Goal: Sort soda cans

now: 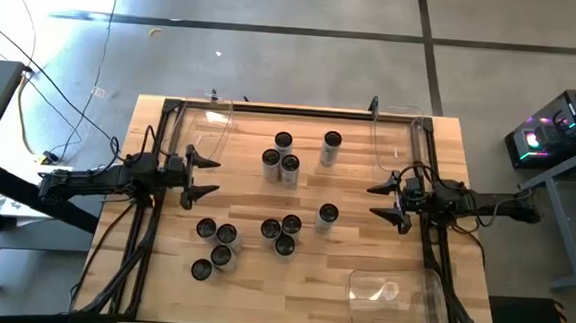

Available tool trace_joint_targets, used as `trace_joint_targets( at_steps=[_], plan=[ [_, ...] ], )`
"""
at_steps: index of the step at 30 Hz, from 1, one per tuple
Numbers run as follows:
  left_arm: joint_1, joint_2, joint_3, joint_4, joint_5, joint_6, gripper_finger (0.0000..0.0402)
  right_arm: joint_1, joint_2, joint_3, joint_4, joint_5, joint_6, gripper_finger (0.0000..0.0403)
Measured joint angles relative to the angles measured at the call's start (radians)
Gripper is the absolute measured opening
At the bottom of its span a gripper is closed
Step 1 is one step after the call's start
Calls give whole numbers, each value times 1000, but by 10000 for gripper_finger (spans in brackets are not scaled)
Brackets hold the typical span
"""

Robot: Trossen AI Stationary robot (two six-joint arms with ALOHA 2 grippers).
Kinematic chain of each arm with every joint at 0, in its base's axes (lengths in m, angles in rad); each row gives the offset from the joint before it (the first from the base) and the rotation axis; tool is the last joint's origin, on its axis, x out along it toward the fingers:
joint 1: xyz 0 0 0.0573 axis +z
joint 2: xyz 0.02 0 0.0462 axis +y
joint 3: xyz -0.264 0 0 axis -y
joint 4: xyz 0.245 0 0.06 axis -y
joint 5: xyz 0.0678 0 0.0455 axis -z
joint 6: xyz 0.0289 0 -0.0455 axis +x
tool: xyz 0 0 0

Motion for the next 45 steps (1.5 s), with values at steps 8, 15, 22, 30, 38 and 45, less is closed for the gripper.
trace_joint_targets(
  at_steps=[8, 15, 22, 30, 38, 45],
  plan=[
    [0, 0, 0, 0, 0, 0, 323, 0, 0, 0, 0, 0, 0, 298],
    [0, 0, 0, 0, 0, 0, 323, 0, 0, 0, 0, 0, 0, 298],
    [0, 0, 0, 0, 0, 0, 323, 0, 0, 0, 0, 0, 0, 298],
    [0, 0, 0, 0, 0, -1, 323, 0, 0, 0, 0, 0, 0, 298],
    [0, 0, 0, 0, 0, -2, 323, 0, 0, 0, 8, 24, -3, 298],
    [0, 0, 0, 22, -1, -188, 323, -1, 0, 0, 179, 171, 60, 298]
  ],
)
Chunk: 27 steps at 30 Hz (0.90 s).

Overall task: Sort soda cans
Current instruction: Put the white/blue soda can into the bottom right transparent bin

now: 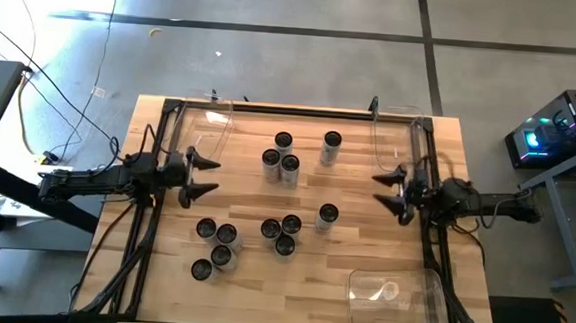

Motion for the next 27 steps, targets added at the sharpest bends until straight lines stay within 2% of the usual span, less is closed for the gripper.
trace_joint_targets(
  at_steps=[4, 8, 13, 16, 20, 24, 27],
  plan=[
    [0, 0, 0, 5, -11, -154, 323, 0, 0, 0, 134, 146, 99, 298],
    [0, 0, 0, 63, -33, -181, 323, 0, 0, 0, 156, 160, 151, 298],
    [0, 0, 0, 98, -33, -180, 323, 0, 0, 0, 99, 197, 68, 298],
    [0, 0, 0, 107, -34, -180, 323, 0, 1, 0, 35, 219, 137, 298],
    [0, 0, 0, 108, -35, -172, 323, 0, 12, 0, 10, 107, 134, 298],
    [0, 0, 0, 109, -57, -172, 323, 1, 63, 0, 73, -75, -27, 298],
    [0, 0, 0, 110, -85, -172, 323, 2, 132, 0, 106, -128, -115, 298]
  ],
)
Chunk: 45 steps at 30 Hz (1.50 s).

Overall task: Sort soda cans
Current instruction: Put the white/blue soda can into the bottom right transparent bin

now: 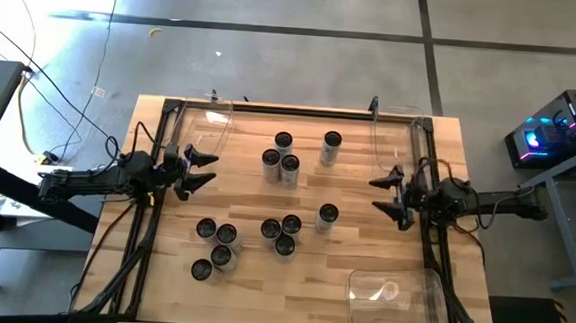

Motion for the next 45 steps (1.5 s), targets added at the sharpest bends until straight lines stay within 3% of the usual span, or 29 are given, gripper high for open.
trace_joint_targets(
  at_steps=[10, 23, 39, 45],
  plan=[
    [0, 0, 0, 0, -11, 0, 323, 0, 261, 141, 4, 17, -84, 301],
    [0, 0, 0, 0, -12, 1, 323, 0, 609, 458, -236, -23, -147, 348],
    [0, 0, 0, -4, -12, 44, 323, 53, 980, 662, -312, -16, -110, 351],
    [0, 0, 0, -4, -12, 45, 323, 96, 1064, 702, -342, 61, -105, 351]
  ],
)
